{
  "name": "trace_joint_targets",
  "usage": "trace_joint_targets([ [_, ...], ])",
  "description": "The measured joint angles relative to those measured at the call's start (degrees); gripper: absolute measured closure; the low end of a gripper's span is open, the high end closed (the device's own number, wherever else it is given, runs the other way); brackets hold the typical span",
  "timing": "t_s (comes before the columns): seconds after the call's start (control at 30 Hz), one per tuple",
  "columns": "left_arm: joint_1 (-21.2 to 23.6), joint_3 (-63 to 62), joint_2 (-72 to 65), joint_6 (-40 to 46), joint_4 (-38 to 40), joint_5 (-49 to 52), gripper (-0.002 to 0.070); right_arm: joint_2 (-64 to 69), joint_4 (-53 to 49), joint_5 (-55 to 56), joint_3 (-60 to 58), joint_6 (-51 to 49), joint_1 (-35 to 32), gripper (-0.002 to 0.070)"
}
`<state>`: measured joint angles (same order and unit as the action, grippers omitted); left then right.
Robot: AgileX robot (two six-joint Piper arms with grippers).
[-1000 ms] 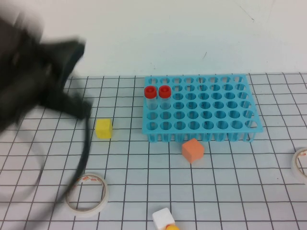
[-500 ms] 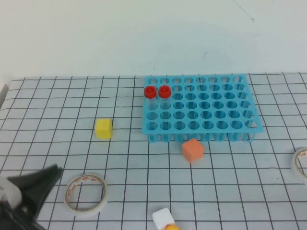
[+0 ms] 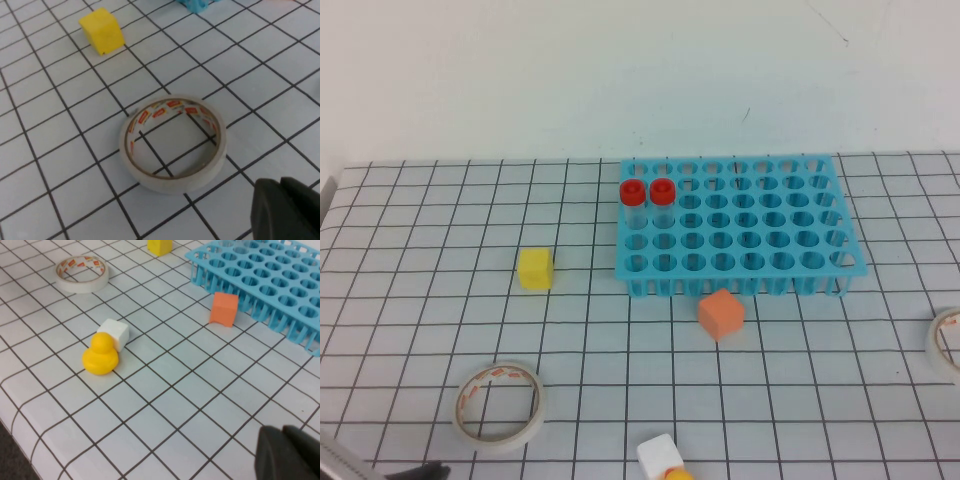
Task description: Place the test tubes
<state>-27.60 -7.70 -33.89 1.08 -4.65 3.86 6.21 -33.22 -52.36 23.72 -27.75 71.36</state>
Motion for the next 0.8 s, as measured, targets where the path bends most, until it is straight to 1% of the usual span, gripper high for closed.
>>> trace_joint_targets([
  [0.07,1.27,0.09,2.09,-0.32,0.0,1.05,0.0675,0.0,0.0,0.11,0.0,0.0,0.0,0.0678],
  [0.13,3.56,0.09,6.01,-0.43,0.0,1.95,0.0675,0.0,0.0,0.11,0.0,0.0,0.0,0.0678],
  [0.3,10.97,0.09,17.2,-1.08,0.0,4.94,0.0675,0.0,0.0,0.11,0.0,0.0,0.0,0.0678],
  [0.33,13.87,0.09,21.23,-1.08,0.0,7.68,0.0675,0.0,0.0,0.11,0.0,0.0,0.0,0.0678],
  [0.4,16.42,0.09,25.45,-1.08,0.0,10.96,0.0675,0.0,0.0,0.11,0.0,0.0,0.0,0.0678],
  [0.57,19.17,2.15,33.74,-1.39,0.92,17.02,0.0676,0.0,0.0,0.11,0.0,0.0,0.0,0.0678],
  [0.67,20.49,7.08,34.44,-1.65,2.0,15.76,0.0676,0.0,0.0,0.11,0.0,0.0,0.0,0.0678],
  [0.8,20.49,8.48,34.67,-2.7,3.37,14.28,0.0676,0.0,0.0,0.11,0.0,0.0,0.0,0.0678],
])
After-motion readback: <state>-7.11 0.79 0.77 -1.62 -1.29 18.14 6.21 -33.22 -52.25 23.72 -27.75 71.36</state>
